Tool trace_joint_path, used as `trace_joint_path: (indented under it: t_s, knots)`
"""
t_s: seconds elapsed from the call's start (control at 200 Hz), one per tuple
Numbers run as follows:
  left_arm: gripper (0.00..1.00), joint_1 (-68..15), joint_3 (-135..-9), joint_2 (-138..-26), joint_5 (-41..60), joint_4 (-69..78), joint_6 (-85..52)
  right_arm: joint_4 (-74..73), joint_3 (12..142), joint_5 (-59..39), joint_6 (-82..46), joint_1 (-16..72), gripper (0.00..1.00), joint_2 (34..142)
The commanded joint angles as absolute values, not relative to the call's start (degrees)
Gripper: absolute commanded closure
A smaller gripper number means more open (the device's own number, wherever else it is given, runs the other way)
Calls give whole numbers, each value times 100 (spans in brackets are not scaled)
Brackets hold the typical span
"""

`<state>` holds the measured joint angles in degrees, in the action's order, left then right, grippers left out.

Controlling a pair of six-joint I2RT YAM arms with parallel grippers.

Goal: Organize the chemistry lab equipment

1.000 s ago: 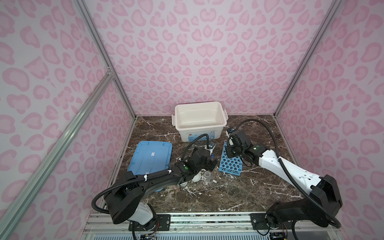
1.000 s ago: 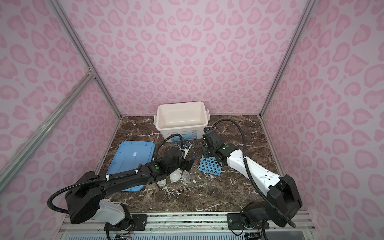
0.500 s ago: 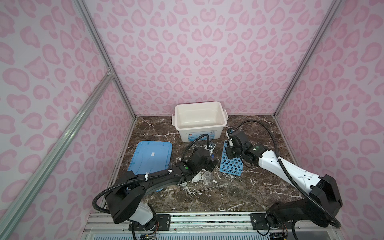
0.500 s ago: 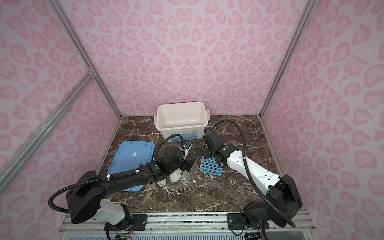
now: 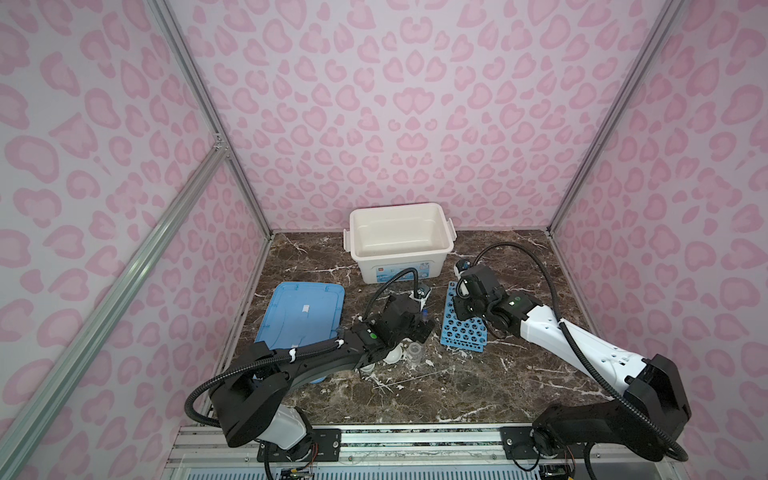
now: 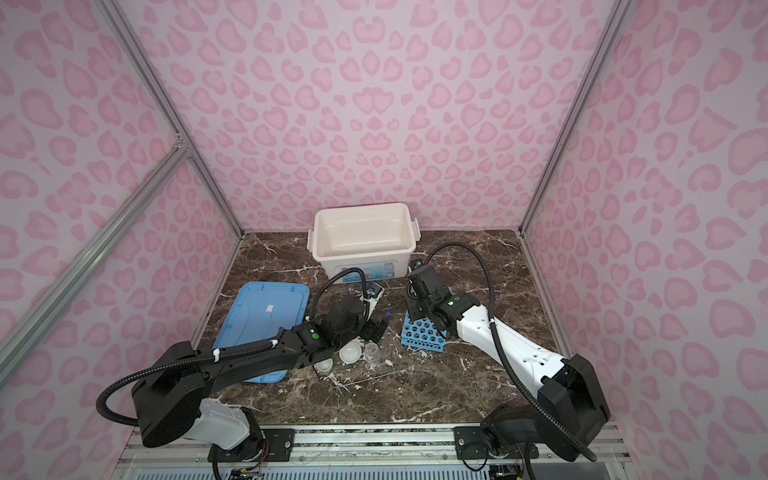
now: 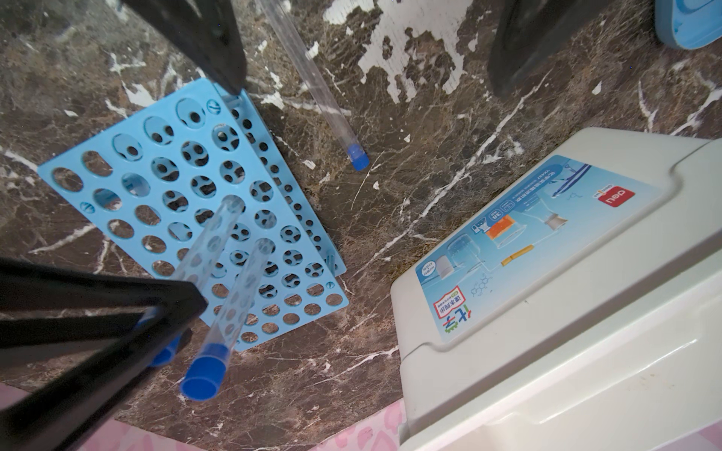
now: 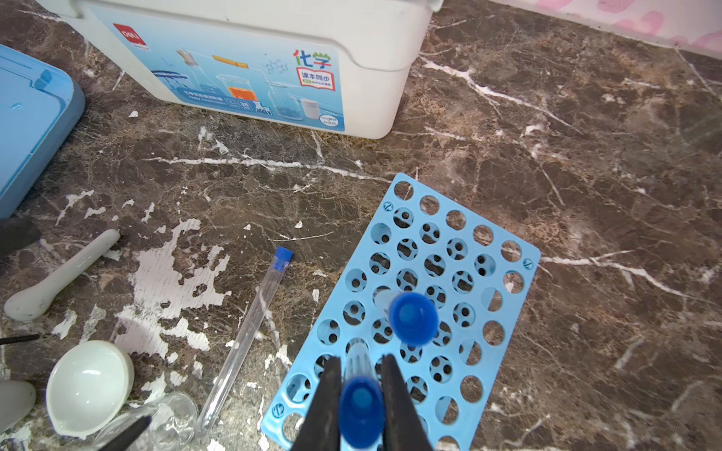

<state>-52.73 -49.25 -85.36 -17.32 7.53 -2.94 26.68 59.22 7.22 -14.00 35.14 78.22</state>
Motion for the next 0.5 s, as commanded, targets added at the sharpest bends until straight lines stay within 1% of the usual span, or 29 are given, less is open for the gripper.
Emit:
trace_joint_path:
  t_s: [0.0,0.5]
  knots:
    - [2,-5273,-4931,-8558,-1758,826,-316,2538,5875,800,-1459,3520,85,7819]
    - [2,-5273,-4933,-8597,-1785,817,-325,2566,5898,756,-1526,3516,85,7936]
